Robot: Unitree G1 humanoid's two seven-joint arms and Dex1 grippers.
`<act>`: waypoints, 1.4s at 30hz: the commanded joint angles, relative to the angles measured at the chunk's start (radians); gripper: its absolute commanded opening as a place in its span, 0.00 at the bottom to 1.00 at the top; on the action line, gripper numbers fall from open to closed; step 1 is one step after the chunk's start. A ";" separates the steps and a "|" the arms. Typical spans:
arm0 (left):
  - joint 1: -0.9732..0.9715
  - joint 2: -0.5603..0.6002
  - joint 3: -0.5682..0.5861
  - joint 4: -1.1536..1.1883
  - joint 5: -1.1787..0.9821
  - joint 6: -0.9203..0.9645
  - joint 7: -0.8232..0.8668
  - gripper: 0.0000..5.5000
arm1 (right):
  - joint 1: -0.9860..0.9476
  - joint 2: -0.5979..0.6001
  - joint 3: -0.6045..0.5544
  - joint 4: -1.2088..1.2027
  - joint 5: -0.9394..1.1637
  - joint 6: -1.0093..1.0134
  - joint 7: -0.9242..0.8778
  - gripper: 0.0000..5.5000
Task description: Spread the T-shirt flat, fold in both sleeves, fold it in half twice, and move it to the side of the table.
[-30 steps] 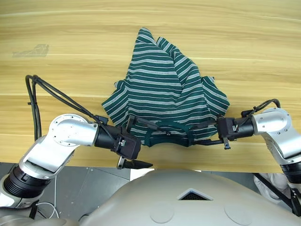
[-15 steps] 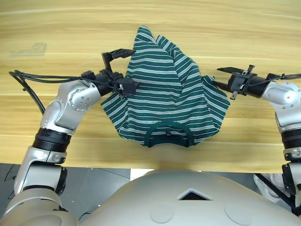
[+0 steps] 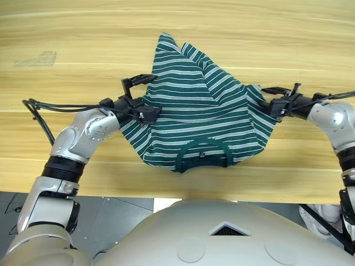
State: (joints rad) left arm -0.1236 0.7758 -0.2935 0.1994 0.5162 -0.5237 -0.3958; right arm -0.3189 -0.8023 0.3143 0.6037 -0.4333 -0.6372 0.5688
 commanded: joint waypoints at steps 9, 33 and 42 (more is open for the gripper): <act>0.110 -0.008 0.019 -0.270 -0.047 0.088 -0.109 0.98 | 0.296 -0.089 0.088 -0.437 0.430 0.189 0.491 0.36; -0.035 -0.072 0.045 -0.175 -0.082 0.095 -0.135 0.98 | -0.144 0.208 -0.152 -0.197 0.609 0.373 0.384 0.36; -0.312 -0.174 -0.056 0.270 0.035 -0.012 -0.008 0.98 | -0.455 0.464 0.101 0.403 0.079 0.109 -0.078 0.36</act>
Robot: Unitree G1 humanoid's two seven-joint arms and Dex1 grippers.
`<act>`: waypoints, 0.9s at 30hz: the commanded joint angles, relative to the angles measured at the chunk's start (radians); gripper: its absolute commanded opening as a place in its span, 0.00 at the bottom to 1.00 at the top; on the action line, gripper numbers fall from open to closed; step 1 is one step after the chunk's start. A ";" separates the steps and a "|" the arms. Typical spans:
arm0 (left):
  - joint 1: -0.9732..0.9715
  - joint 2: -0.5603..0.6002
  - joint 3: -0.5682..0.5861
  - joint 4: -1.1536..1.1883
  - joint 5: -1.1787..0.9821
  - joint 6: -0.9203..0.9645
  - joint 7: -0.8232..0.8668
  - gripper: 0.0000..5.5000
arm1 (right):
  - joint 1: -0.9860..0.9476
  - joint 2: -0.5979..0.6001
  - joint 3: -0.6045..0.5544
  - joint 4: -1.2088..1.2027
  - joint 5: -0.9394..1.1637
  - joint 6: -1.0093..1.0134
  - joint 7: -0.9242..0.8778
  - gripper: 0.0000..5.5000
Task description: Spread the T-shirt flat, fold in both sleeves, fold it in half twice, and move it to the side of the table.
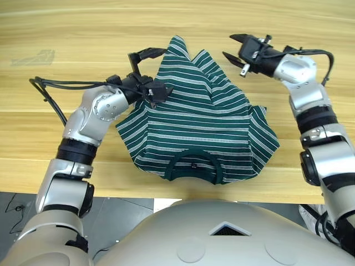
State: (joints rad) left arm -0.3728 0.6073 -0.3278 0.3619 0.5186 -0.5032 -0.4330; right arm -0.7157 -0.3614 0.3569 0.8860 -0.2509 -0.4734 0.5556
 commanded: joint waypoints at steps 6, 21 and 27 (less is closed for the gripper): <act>-0.144 -0.041 -0.052 0.283 0.055 -0.078 0.089 0.98 | -0.137 0.082 0.138 0.309 -0.240 -0.061 -0.162 0.36; -0.097 -0.013 -0.054 0.350 0.033 -0.122 0.141 0.98 | -0.120 -0.035 0.181 0.451 -0.355 0.036 -0.391 0.36; -0.092 -0.017 -0.055 0.355 0.034 -0.118 0.151 0.98 | -0.113 -0.059 0.141 0.449 -0.334 0.046 -0.414 0.36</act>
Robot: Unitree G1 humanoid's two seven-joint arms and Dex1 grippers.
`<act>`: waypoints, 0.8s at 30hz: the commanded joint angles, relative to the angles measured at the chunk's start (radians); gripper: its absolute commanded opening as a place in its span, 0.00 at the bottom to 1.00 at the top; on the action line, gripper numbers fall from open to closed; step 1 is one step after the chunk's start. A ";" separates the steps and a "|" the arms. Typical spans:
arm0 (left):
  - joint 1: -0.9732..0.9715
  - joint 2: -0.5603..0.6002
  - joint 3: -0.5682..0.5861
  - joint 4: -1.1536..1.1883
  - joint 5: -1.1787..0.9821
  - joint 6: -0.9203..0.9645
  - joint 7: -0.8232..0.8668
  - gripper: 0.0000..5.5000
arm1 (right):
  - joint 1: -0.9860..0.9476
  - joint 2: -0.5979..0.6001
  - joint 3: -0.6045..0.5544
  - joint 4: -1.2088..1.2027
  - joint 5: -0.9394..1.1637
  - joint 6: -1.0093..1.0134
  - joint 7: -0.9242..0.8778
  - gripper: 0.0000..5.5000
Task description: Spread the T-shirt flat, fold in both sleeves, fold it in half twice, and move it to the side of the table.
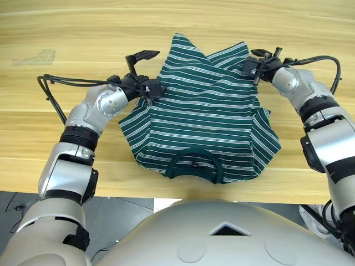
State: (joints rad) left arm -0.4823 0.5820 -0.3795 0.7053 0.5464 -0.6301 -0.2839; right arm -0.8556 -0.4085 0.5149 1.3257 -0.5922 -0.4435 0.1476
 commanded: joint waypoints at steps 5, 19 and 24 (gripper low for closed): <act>0.030 0.002 -0.002 -0.009 0.001 0.013 0.006 0.98 | 0.043 -0.019 -0.050 0.002 0.020 0.010 -0.025 0.36; 0.385 0.143 0.010 -0.510 -0.004 0.085 -0.137 0.98 | 0.185 -0.071 -0.112 -0.110 0.086 -0.140 0.031 0.36; 0.402 0.141 0.012 -0.539 0.004 0.114 -0.139 0.98 | 0.209 -0.077 -0.126 -0.122 0.100 -0.143 0.037 0.36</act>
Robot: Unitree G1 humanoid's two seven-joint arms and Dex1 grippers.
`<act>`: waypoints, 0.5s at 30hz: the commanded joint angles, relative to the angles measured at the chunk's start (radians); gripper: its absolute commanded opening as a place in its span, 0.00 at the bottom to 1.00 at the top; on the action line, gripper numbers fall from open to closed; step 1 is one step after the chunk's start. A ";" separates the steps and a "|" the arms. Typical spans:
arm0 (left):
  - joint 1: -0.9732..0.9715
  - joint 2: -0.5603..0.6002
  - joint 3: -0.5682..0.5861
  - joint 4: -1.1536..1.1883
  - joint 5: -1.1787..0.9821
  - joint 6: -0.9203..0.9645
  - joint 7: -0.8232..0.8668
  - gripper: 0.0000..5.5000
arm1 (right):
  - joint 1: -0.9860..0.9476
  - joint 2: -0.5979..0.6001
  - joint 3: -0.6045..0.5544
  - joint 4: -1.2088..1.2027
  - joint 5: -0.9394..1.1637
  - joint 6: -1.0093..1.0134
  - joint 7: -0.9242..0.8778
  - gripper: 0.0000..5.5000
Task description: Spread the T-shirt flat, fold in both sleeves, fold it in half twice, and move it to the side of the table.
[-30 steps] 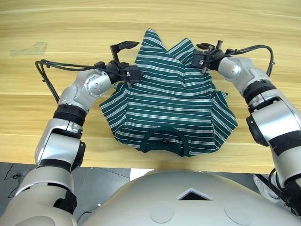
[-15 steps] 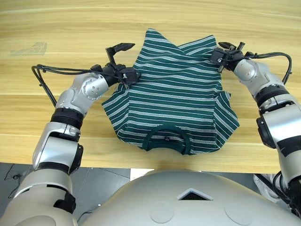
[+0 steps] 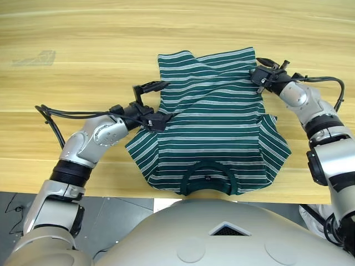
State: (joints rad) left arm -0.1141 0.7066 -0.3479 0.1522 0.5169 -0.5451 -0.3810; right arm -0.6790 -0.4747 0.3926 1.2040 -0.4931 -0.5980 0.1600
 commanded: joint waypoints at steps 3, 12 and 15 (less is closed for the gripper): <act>0.005 0.012 -0.019 0.054 0.045 0.035 -0.025 0.98 | 0.035 -0.011 -0.011 -0.004 0.005 0.011 0.021 0.36; -0.246 -0.136 -0.055 0.367 0.071 0.027 0.089 0.98 | -0.038 0.072 -0.023 0.046 0.007 0.074 -0.023 0.36; -0.292 -0.159 -0.075 0.439 0.077 0.005 0.106 0.98 | -0.081 0.099 -0.021 0.059 0.002 0.092 -0.038 0.36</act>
State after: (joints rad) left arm -0.3938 0.5586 -0.3952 0.5307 0.5674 -0.5321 -0.2708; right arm -0.7224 -0.3950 0.3658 1.2447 -0.4817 -0.5269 0.1291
